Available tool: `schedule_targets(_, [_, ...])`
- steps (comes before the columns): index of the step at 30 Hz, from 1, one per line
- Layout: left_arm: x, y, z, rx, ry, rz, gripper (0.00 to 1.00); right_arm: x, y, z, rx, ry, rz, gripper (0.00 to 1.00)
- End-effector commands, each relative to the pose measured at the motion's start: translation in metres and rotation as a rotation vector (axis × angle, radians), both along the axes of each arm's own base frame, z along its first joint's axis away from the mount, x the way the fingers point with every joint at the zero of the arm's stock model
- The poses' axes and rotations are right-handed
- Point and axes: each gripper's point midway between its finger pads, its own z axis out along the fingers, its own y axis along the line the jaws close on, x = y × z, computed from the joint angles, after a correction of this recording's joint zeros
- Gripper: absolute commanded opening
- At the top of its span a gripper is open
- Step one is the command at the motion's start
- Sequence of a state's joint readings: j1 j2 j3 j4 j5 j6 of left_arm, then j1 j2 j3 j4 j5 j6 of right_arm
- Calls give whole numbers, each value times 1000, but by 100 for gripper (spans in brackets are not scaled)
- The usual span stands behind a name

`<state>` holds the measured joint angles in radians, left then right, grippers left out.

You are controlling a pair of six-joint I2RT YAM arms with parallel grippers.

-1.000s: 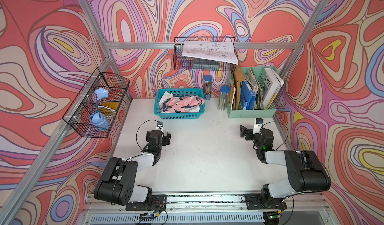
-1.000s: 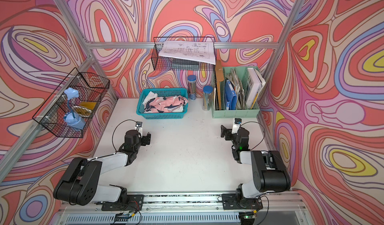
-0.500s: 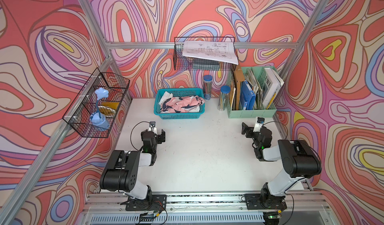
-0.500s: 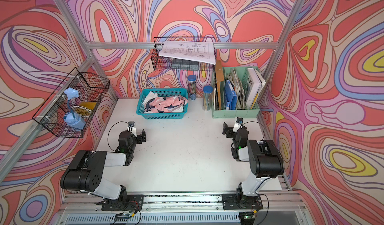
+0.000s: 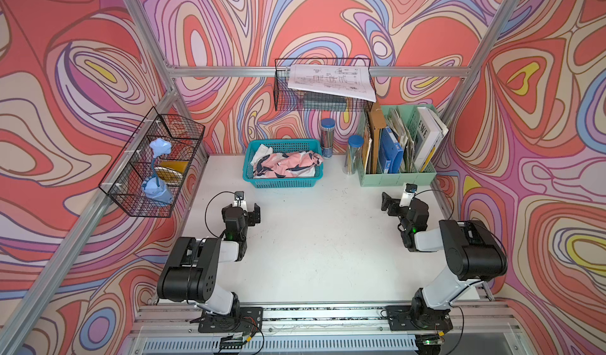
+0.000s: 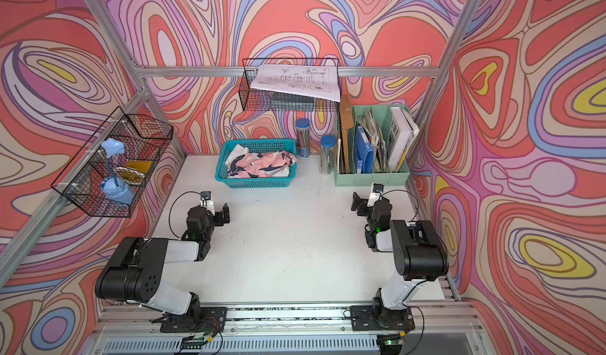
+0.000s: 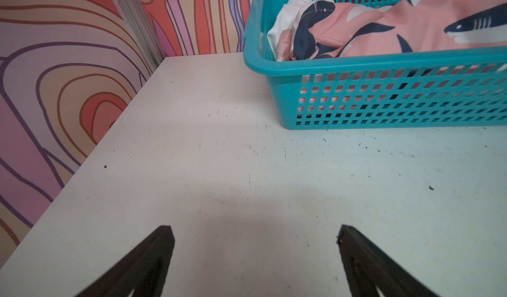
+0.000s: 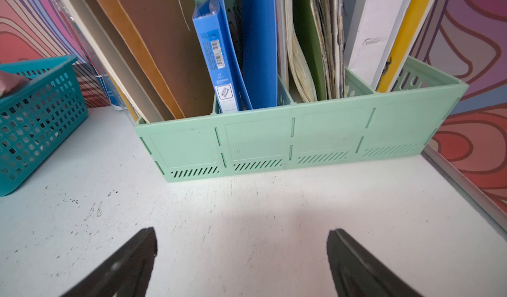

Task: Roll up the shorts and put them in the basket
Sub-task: Reset both arms

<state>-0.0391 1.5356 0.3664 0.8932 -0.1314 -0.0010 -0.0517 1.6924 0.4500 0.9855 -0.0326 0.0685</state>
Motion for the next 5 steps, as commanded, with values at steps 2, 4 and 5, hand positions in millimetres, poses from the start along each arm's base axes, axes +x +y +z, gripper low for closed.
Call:
schedule_targets(2, [2, 0, 0, -20, -1, -1, 99, 0, -2, -1, -9, 5, -10, 98])
schedule_targets(4, [2, 0, 1, -19, -4, -1, 99, 0, -2, -1, -11, 5, -10, 98])
schedule_targets(5, [2, 1, 1, -16, -6, -1, 98, 0, -1, -1, -10, 5, -10, 98])
